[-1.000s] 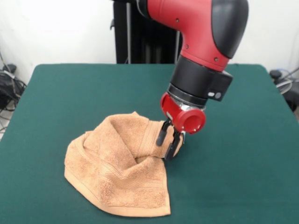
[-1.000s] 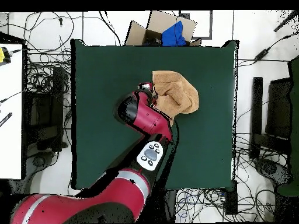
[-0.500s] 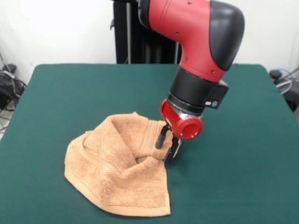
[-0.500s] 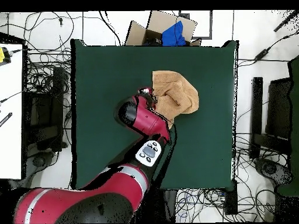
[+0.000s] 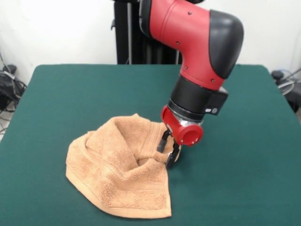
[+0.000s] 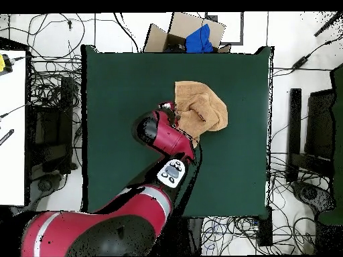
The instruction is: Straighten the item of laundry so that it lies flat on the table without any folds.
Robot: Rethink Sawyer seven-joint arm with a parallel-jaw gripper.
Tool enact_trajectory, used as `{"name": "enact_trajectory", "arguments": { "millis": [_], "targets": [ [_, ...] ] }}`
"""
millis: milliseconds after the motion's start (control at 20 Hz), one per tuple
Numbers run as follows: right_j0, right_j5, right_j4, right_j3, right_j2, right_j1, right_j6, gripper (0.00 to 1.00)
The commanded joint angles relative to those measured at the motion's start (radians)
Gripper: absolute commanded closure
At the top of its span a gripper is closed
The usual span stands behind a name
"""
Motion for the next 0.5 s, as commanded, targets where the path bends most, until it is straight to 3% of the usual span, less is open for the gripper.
{"name": "enact_trajectory", "arguments": {
  "millis": [50,200,500],
  "targets": [
    [-0.053,0.051,-0.067,0.073,0.203,-0.037,0.075,0.0],
    [-0.107,0.082,-0.118,0.156,0.282,-0.111,0.028,0.0],
    [-0.162,0.15,-0.231,0.254,0.332,-0.201,-0.033,0.0]
  ]
}}
